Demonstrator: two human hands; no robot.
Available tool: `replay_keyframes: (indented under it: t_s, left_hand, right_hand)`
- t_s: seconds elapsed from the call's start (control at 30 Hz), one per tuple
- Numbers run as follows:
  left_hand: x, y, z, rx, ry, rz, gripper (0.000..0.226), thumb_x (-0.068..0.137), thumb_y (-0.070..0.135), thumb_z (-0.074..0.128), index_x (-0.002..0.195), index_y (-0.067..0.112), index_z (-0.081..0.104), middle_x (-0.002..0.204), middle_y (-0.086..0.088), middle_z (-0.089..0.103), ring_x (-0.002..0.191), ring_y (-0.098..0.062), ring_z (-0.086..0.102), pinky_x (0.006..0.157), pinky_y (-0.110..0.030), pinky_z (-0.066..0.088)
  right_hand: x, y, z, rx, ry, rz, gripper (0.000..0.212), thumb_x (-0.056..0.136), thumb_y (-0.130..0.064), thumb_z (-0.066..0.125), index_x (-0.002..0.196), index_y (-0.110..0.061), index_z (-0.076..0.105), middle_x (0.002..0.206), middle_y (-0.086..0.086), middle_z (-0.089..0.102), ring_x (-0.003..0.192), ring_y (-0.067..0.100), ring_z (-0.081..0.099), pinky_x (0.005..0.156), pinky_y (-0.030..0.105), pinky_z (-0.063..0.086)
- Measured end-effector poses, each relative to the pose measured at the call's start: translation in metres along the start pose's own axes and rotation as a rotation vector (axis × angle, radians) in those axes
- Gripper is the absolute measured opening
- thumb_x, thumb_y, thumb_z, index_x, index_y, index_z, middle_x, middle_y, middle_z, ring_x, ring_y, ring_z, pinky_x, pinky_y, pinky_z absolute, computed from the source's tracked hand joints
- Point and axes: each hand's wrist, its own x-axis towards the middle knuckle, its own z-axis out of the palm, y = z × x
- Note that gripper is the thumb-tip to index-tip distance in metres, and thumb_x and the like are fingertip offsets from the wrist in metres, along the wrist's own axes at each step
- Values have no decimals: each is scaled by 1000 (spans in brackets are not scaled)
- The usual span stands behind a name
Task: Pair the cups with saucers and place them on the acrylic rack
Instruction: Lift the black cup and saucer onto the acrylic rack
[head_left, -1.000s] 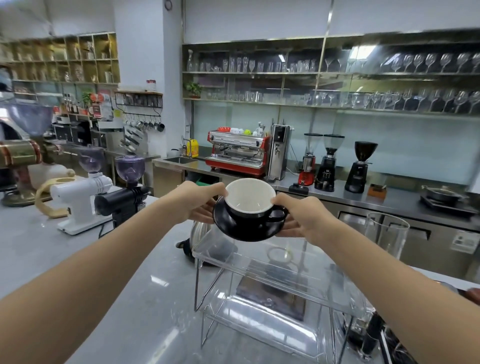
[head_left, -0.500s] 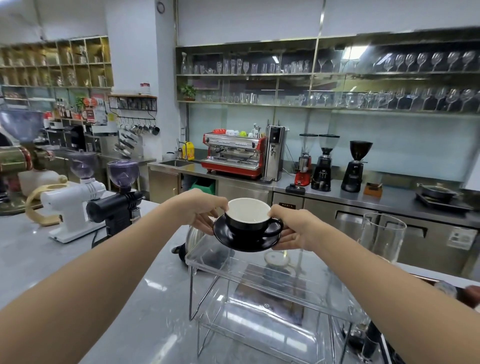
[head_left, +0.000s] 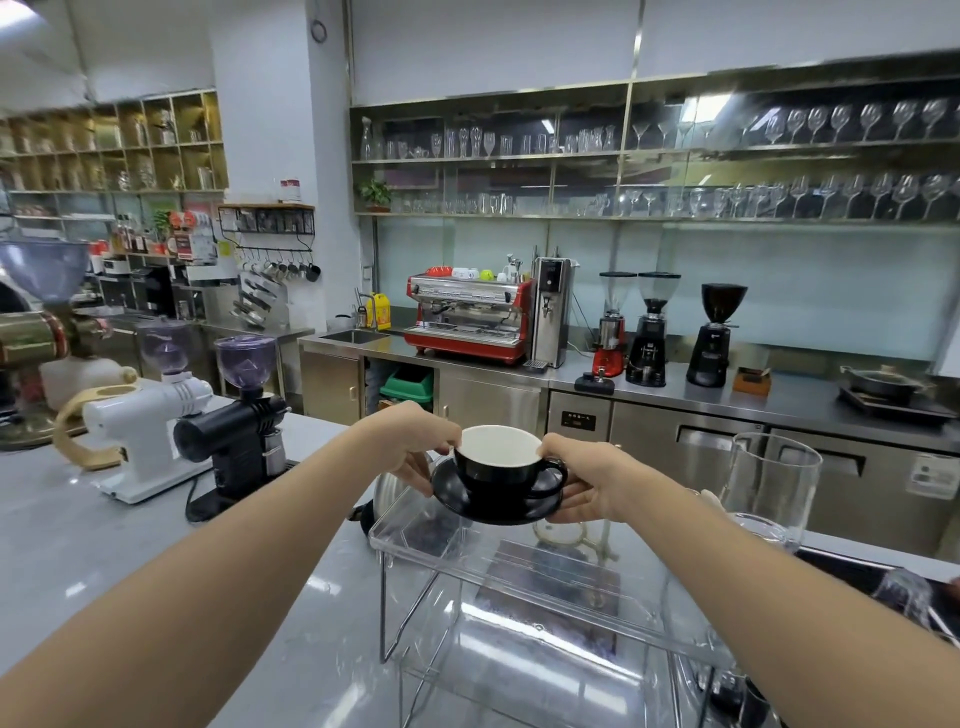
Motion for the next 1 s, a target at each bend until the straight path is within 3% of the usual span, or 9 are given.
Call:
replay_keyframes:
  t_s: [0.3, 0.57, 0.77, 0.9, 1.0]
  left_hand:
    - [0, 4, 6, 46, 57, 34, 11, 95, 15, 66, 90, 6, 60, 86, -15, 65, 67, -34, 72, 43, -33, 59]
    - [1, 5, 7, 93, 79, 46, 15, 95, 14, 65, 106, 4, 62, 84, -12, 64, 66, -32, 72, 46, -34, 61]
    - [3, 2, 10, 80, 119, 62, 23, 94, 19, 66, 112, 5, 60, 92, -12, 66, 69, -30, 73, 44, -31, 60]
    - [2, -1, 12, 54, 155, 85, 28, 92, 22, 67, 113, 5, 61, 105, -13, 69, 75, -30, 74, 45, -31, 60]
    - [-1, -2, 6, 28, 178, 89, 24, 91, 21, 67, 103, 0, 65, 85, -17, 75, 59, -25, 74, 46, -31, 61]
  right_hand:
    - [5, -1, -2, 5, -2, -6, 32, 79, -28, 70, 96, -3, 62, 87, 22, 73, 73, 34, 75, 58, 38, 63]
    - [7, -1, -4, 39, -22, 11, 32, 78, -27, 73, 96, -3, 62, 88, 23, 73, 72, 34, 75, 58, 39, 63]
    - [3, 0, -5, 25, -6, -8, 33, 80, -29, 74, 95, -2, 62, 87, 25, 73, 73, 35, 75, 61, 41, 64]
    - [-1, -1, -6, -18, 12, -3, 41, 81, -32, 74, 105, -1, 62, 96, 24, 72, 76, 35, 75, 67, 45, 64]
    - [-8, -6, -7, -48, 30, -15, 46, 81, -33, 73, 113, -1, 60, 105, 20, 65, 76, 35, 74, 63, 43, 64]
